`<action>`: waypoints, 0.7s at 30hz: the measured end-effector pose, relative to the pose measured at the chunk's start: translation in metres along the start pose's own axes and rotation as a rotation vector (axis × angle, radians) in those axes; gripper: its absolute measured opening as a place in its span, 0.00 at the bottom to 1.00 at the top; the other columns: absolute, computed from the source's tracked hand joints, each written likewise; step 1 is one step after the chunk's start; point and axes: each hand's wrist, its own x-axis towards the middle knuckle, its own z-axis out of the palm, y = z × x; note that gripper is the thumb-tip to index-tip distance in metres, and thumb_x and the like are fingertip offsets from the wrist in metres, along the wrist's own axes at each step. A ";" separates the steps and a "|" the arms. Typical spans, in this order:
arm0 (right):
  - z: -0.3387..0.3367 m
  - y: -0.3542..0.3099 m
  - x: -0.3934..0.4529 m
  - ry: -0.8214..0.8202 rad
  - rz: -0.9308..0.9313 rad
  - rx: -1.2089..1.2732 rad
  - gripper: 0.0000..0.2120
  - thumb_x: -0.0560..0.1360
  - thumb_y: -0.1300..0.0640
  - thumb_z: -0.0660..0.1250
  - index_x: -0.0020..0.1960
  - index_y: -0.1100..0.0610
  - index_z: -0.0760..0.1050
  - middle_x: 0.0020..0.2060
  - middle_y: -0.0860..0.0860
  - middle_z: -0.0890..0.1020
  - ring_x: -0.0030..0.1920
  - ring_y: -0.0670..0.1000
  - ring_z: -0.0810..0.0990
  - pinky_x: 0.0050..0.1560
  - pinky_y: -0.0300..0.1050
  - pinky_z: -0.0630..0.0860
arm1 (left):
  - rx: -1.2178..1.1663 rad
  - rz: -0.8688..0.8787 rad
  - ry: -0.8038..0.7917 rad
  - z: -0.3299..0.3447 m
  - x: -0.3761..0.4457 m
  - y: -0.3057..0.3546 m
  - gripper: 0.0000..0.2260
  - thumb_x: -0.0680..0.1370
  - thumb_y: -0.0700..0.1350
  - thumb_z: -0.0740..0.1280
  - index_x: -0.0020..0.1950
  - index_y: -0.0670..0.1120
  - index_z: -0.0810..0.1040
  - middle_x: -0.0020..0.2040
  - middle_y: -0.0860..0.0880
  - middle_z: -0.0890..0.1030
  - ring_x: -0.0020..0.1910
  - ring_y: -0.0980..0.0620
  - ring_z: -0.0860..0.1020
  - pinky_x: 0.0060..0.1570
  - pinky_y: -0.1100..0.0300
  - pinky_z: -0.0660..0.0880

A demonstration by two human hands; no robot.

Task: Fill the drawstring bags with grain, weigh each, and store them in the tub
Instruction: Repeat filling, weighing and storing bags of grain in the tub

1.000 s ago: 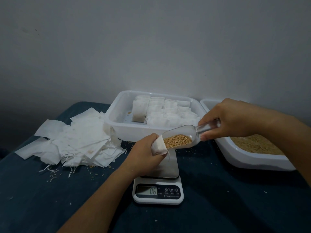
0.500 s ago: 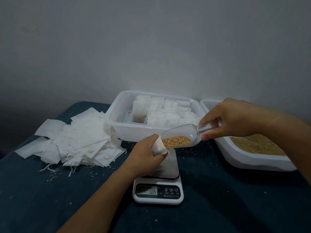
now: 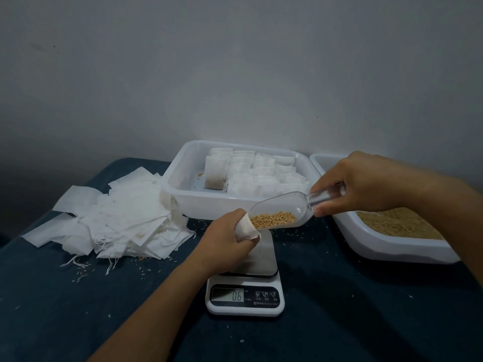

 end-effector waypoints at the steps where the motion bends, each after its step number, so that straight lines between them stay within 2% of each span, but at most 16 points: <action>1: 0.000 0.001 0.000 -0.001 0.002 -0.002 0.38 0.55 0.18 0.59 0.58 0.34 0.83 0.37 0.35 0.83 0.47 0.29 0.75 0.37 0.38 0.71 | 0.001 -0.002 0.000 0.000 0.000 0.000 0.08 0.78 0.53 0.73 0.47 0.59 0.73 0.47 0.57 0.80 0.45 0.59 0.79 0.39 0.68 0.71; 5: 0.002 0.005 -0.002 -0.004 0.012 -0.001 0.38 0.55 0.17 0.59 0.58 0.33 0.83 0.38 0.34 0.82 0.42 0.34 0.78 0.37 0.37 0.70 | 0.007 0.000 0.000 0.001 0.001 0.000 0.08 0.78 0.53 0.73 0.48 0.58 0.74 0.47 0.57 0.81 0.45 0.59 0.79 0.39 0.69 0.72; 8: 0.005 0.008 -0.003 0.001 0.007 0.038 0.35 0.55 0.18 0.61 0.56 0.32 0.83 0.36 0.34 0.82 0.45 0.30 0.77 0.37 0.36 0.70 | 0.002 0.004 0.001 0.001 0.000 -0.001 0.08 0.78 0.53 0.73 0.50 0.57 0.75 0.47 0.56 0.81 0.45 0.59 0.79 0.39 0.69 0.73; 12: 0.011 0.013 -0.005 -0.017 -0.002 0.118 0.33 0.57 0.19 0.64 0.55 0.33 0.84 0.38 0.32 0.83 0.45 0.33 0.79 0.41 0.37 0.73 | 0.000 -0.001 0.000 0.000 0.000 -0.001 0.08 0.78 0.53 0.73 0.54 0.54 0.76 0.49 0.55 0.81 0.47 0.56 0.80 0.46 0.59 0.80; 16: 0.020 0.021 -0.012 -0.023 0.007 0.219 0.21 0.60 0.22 0.68 0.49 0.27 0.82 0.39 0.35 0.84 0.42 0.40 0.81 0.41 0.38 0.75 | -0.013 0.004 0.014 0.000 -0.001 0.000 0.07 0.78 0.51 0.72 0.52 0.54 0.76 0.47 0.54 0.81 0.45 0.56 0.80 0.44 0.59 0.79; 18: 0.025 0.026 -0.015 -0.012 0.026 0.277 0.18 0.62 0.23 0.70 0.48 0.26 0.82 0.42 0.37 0.86 0.44 0.41 0.82 0.46 0.44 0.80 | -0.024 -0.007 0.016 0.000 -0.001 0.000 0.06 0.78 0.51 0.72 0.51 0.54 0.76 0.46 0.54 0.81 0.44 0.57 0.80 0.43 0.60 0.79; 21: 0.036 0.029 -0.019 -0.022 0.061 0.339 0.24 0.61 0.19 0.69 0.52 0.28 0.83 0.46 0.34 0.86 0.48 0.39 0.84 0.55 0.50 0.82 | -0.046 -0.020 0.020 0.000 -0.001 0.001 0.06 0.78 0.50 0.73 0.51 0.55 0.77 0.46 0.55 0.82 0.44 0.57 0.80 0.42 0.63 0.78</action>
